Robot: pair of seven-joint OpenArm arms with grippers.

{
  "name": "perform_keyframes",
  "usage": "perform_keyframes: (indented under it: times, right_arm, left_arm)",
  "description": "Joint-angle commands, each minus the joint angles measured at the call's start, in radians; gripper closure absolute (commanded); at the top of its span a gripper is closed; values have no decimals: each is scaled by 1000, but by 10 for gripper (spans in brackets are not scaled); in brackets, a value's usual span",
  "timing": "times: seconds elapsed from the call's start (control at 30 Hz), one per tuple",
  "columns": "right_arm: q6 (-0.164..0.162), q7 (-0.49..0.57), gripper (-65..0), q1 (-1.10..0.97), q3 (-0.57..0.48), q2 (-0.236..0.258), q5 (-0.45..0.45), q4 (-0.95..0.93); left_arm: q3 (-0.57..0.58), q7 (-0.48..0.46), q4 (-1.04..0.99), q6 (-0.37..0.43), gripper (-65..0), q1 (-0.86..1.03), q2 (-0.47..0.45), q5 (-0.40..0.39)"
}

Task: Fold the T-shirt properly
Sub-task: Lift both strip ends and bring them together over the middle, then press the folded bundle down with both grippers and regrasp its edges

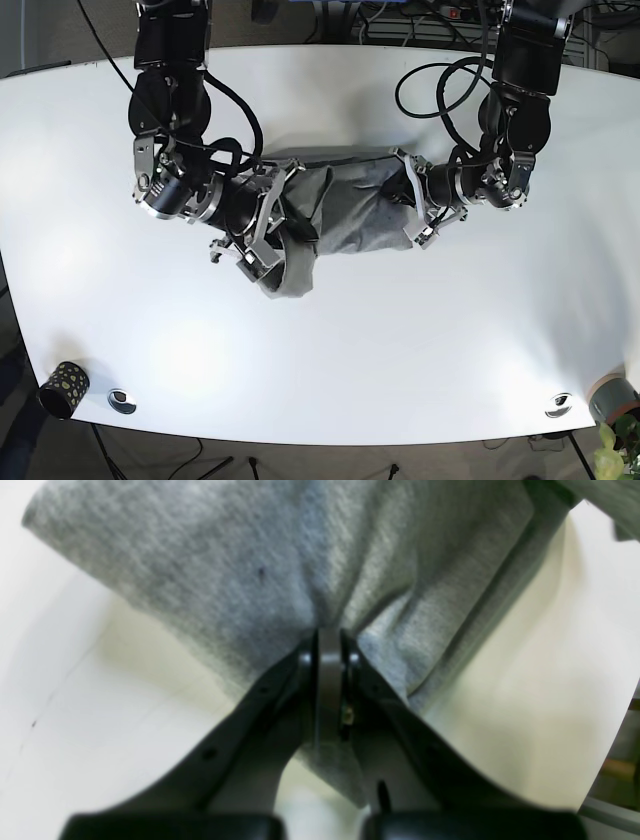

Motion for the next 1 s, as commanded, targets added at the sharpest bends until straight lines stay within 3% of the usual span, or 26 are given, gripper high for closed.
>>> perform_keyframes:
  times: [0.0, 0.17, 0.2, 0.27, 0.4, 0.47, 0.53, 0.7, 0.97]
  right_arm:
    - [7, 53, 0, 32, -39, 1, 16, -40]
    - [-2, 116, -3, 63, -111, 3, 16, -142]
    - [-2, 119, -29, 68, -120, 4, 16, -155]
    - [-3, 128, -114, 69, -136, 3, 14, -178]
    - [-3, 148, -363, 85, -139, -2, 14, -197]
    - [-3, 154, -477, 86, -139, -3, 14, -197]
    - [-3, 154, -537, 91, -140, -3, 14, -197]
    - [-3, 154, -560, 89, -140, -3, 20, -168]
    - [6, 150, -560, 46, -136, 7, 20, -71]
  left_arm:
    - [-1, 49, 1, 24, 0, -8, -8, 59]
    - [0, 49, 2, 24, 0, -8, -6, 59]
    - [0, 49, 2, 24, 0, -8, -6, 59]
    - [0, 49, 2, 22, 0, -8, -6, 59]
    - [-1, 49, 2, 22, 0, -8, -5, 59]
    - [-3, 49, 2, 22, -29, -8, -5, 58]
    - [-6, 49, 2, 22, -78, -8, -5, 58]
    - [-30, 44, 28, 22, -181, -8, 20, 56]
    - [-254, 44, 180, 22, -190, 13, 104, 58]
